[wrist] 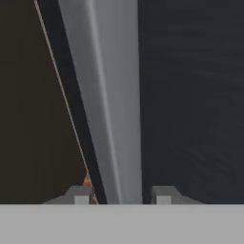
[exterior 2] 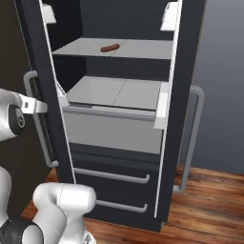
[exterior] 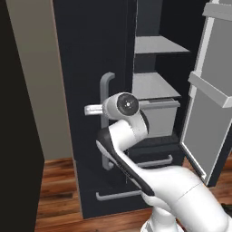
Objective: Move the hot dog bun to the plate on the dining table and place the condiment next to that plate. Then navigate to the fridge and take the sausage and place it on the plate as well.
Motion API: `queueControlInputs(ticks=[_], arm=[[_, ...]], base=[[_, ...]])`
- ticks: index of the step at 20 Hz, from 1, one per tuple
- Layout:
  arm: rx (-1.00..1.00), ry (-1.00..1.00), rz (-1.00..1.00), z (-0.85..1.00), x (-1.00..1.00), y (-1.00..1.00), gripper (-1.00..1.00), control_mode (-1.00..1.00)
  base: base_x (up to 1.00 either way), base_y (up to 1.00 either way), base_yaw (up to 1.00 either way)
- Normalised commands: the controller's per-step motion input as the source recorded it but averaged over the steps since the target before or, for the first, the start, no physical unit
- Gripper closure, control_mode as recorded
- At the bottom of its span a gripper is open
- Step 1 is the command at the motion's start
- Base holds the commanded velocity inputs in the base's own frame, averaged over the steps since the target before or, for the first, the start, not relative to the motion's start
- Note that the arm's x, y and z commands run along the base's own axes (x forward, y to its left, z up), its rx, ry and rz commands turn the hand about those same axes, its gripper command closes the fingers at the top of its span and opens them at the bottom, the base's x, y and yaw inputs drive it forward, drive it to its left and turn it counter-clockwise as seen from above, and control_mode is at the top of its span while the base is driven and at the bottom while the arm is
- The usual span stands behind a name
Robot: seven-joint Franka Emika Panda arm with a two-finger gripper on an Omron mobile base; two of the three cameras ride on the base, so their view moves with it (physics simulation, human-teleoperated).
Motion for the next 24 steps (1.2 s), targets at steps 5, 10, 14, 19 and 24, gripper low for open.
queueControlInputs(ticks=[5, 10, 14, 19, 24], arm=[[0.1, 0.03, 0.01, -0.04, -0.62, -0.1, -1.0, -1.0], [0.32, 0.09, -0.16, 0.17, -0.72, -0.7, -1.0, -1.0], [0.32, 0.22, -0.18, 0.35, -0.45, -0.87, -1.0, -1.0], [0.33, 0.27, -0.04, 0.22, 0.1, -0.75, -1.0, -1.0], [0.43, 0.19, 0.17, 0.13, 0.61, -0.4, -1.0, -1.0]], base=[[0.0, 0.0, 0.0], [0.0, 0.0, 0.0], [0.0, 0.0, 0.0], [0.0, 0.0, 0.0], [0.0, 0.0, 0.0]])
